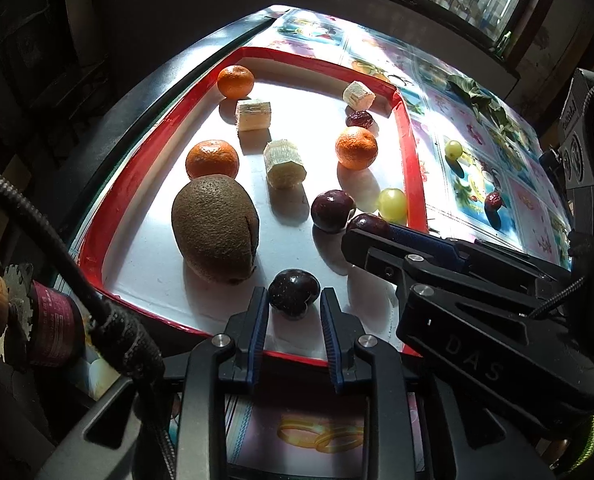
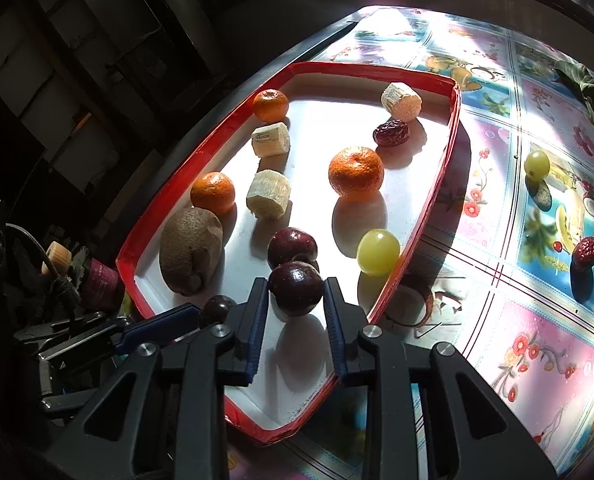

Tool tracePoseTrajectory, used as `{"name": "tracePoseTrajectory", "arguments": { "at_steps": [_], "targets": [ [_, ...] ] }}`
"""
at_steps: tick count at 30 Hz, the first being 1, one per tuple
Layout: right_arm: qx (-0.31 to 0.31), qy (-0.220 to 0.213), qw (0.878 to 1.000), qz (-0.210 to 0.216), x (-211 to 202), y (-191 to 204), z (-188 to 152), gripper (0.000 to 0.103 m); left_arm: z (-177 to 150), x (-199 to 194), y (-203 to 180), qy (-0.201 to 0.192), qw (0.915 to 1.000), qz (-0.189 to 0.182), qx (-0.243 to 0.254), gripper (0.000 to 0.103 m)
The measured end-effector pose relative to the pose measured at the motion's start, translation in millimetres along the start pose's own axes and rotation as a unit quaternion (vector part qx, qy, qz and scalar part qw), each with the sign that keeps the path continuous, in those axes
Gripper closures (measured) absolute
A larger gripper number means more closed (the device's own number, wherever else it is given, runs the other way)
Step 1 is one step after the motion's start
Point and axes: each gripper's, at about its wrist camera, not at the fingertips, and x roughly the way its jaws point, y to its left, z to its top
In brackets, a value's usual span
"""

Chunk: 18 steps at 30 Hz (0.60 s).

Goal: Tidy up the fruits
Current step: 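Open both tools to drop the dark plums into the tray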

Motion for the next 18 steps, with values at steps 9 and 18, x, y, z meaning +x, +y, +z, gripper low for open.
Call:
{"name": "tracePoseTrajectory", "arguments": {
  "at_steps": [9,18],
  "targets": [
    [0.011,-0.01,1.0,0.013,-10,-4,-3,0.063,-4,-11,-6,-0.019,0.9991,0.036,0.009,0.047],
    [0.025,-0.037,0.999,0.014,-33,-9,-8,0.056,-11,-23,-9,-0.038,0.9974,0.06,0.006,0.04]
  ]
}}
